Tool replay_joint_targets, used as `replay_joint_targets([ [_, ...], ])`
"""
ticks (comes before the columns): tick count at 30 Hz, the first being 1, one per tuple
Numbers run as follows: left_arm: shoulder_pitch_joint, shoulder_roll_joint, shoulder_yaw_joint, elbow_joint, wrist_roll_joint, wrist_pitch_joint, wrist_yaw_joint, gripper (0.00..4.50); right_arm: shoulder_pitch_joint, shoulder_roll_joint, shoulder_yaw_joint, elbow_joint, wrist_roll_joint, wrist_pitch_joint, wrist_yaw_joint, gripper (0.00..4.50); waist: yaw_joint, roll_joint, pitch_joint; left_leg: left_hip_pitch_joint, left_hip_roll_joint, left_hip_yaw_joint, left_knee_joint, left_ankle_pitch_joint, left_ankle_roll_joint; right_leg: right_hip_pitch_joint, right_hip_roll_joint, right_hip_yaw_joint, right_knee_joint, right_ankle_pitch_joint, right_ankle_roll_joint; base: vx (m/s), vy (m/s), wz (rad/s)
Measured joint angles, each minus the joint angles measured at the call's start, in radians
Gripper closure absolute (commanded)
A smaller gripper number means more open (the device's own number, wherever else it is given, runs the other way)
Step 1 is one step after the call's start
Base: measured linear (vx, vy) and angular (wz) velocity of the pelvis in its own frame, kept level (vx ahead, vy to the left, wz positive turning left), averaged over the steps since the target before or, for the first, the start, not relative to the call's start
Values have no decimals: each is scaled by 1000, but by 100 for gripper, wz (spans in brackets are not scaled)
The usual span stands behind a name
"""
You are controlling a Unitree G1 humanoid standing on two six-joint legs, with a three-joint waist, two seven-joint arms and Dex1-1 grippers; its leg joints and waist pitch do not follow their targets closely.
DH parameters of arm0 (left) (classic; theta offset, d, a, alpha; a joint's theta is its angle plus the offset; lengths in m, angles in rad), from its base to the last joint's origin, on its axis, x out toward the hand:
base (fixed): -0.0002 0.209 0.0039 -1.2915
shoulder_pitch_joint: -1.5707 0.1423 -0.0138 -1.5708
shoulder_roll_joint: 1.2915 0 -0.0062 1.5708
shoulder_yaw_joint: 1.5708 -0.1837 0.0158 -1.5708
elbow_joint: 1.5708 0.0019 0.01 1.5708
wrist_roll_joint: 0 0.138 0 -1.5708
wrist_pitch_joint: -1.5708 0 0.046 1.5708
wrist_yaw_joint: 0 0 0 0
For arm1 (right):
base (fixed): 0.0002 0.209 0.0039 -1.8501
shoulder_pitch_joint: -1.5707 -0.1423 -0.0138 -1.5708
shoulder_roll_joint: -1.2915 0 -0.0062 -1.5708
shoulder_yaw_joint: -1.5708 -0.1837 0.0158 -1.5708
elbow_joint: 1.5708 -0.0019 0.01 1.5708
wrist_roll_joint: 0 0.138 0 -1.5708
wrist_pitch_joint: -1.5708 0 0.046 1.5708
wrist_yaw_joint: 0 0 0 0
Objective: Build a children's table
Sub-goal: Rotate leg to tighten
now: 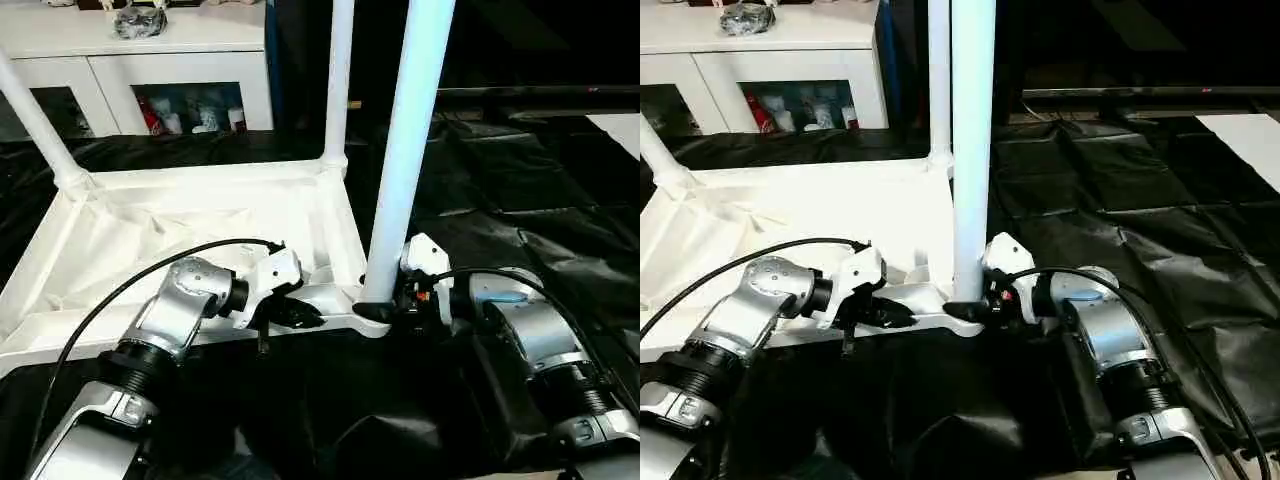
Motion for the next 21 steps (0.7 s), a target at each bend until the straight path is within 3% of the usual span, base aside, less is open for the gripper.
replay_joint_targets([
  [5, -4, -47, 29, 15, 17, 48, 119, 450, -11, 85, -48, 59, -8, 0, -199, 247, -6, -1, -1, 2, -1, 0, 1, 0, 0, 0, -1, 1, -1, -1, 1, 0, 0, 0],
  [8, -41, -120, 62, 64, 37, 103, 262, 450, -36, 182, -117, 119, -42, 2, -445, 250, -12, -1, 0, 1, -2, -1, 5, 0, 0, -3, -1, 0, -3, -1, 1, -19, 5, -1],
  [13, -51, -211, 69, 89, 44, 126, 403, 450, -72, 251, -166, 182, -61, 2, -699, 250, -43, 7, 4, 0, -2, -7, 4, 0, 0, 8, -2, -12, -34, -1, 2, -22, 20, -3],
  [16, -50, -215, 68, 88, 44, 127, 408, 450, -71, 262, -172, 183, -64, -1, -719, 181, -56, 10, 6, 0, -2, -8, 3, -1, 2, 15, -3, -18, -49, -1, 2, 0, 0, 0],
  [21, -41, -214, 66, 82, 45, 115, 400, 450, -62, 269, -171, 180, -64, -17, -713, 145, -58, 10, 6, -1, -3, -7, 3, -1, 2, 15, -4, -16, -54, -1, 2, 0, 0, 0],
])
